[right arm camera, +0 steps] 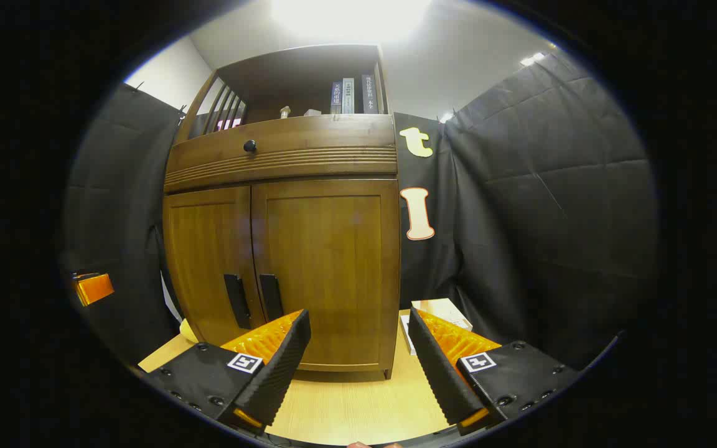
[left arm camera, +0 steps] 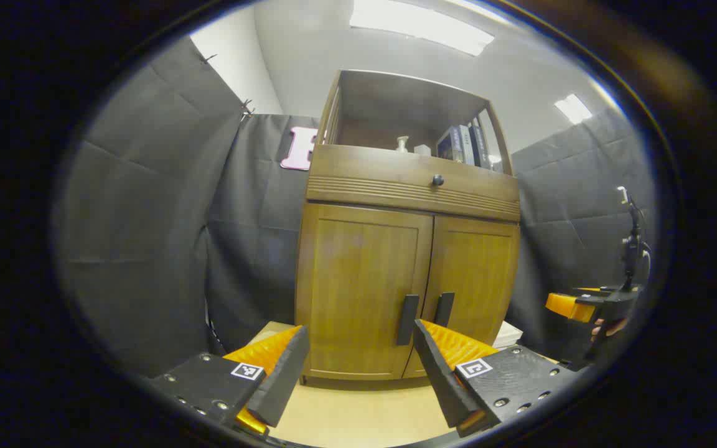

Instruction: Open the right door of the double-door shoe cabinet with the right hand, and open the left door with the left hand.

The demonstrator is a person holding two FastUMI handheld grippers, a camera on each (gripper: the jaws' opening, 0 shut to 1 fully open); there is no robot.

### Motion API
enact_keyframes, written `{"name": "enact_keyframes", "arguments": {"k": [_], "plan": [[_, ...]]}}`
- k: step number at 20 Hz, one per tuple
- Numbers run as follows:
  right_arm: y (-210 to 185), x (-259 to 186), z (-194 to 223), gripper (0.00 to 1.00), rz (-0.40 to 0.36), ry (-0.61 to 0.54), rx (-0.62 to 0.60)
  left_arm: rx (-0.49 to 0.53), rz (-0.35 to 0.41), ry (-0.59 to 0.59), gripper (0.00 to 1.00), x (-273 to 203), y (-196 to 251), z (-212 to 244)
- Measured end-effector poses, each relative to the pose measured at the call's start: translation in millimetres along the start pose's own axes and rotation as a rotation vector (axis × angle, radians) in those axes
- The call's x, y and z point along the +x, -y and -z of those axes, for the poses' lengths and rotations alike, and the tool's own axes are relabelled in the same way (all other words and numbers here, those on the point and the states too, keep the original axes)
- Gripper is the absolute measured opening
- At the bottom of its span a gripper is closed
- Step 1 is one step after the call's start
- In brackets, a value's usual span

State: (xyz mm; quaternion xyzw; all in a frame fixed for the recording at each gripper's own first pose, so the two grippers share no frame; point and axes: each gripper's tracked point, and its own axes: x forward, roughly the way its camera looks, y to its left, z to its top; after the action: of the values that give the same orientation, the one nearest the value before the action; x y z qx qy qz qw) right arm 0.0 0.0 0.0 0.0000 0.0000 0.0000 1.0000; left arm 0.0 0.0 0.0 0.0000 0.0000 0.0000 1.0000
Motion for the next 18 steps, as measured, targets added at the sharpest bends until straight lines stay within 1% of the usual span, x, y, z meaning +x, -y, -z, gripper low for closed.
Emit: {"name": "enact_keyframes", "arguments": {"k": [3, 4, 6, 7, 8, 9, 10, 16, 18], "plan": [[-7.4, 1.5, 2.3, 0.96, -0.016, -0.014, 0.008, 0.002, -0.001, -0.008, 0.98, 3.9, -4.1, 4.6], [-9.1, 2.7, 2.4, 1.0, -0.019, -0.018, 0.009, 0.003, -0.005, -0.01, 0.98, 5.1, -4.9, 5.7], [-10.6, 3.2, 2.2, 1.0, -0.021, -0.02, 0.007, 0.004, -0.01, -0.015, 0.98, 5.7, -8.0, 10.0], [-11.5, 3.9, 1.8, 0.96, -0.022, -0.019, 0.004, 0.004, -0.012, -0.018, 0.98, 6.7, -7.9, 11.6], [-11.2, 3.1, 0.7, 0.96, -0.021, -0.018, 0.001, 0.003, -0.013, -0.023, 0.98, 7.1, -8.7, 13.5], [-11.3, 3.1, 0.1, 0.99, -0.021, -0.019, -0.002, 0.002, -0.016, -0.026, 0.98, 7.7, -9.8, 15.2], [-11.7, 3.4, -0.9, 0.96, -0.022, -0.019, -0.002, 0.001, -0.019, -0.025, 0.98, 8.0, -11.5, 15.0], [-16.2, 9.8, -6.7, 0.96, -0.029, -0.028, -0.003, -0.001, -0.024, -0.02, 0.98, 6.9, -13.7, 16.7], [-20.6, 12.1, -7.5, 0.96, -0.043, -0.035, -0.008, 0.012, -0.031, -0.021, 0.98, 5.9, -15.6, 18.5]]}}
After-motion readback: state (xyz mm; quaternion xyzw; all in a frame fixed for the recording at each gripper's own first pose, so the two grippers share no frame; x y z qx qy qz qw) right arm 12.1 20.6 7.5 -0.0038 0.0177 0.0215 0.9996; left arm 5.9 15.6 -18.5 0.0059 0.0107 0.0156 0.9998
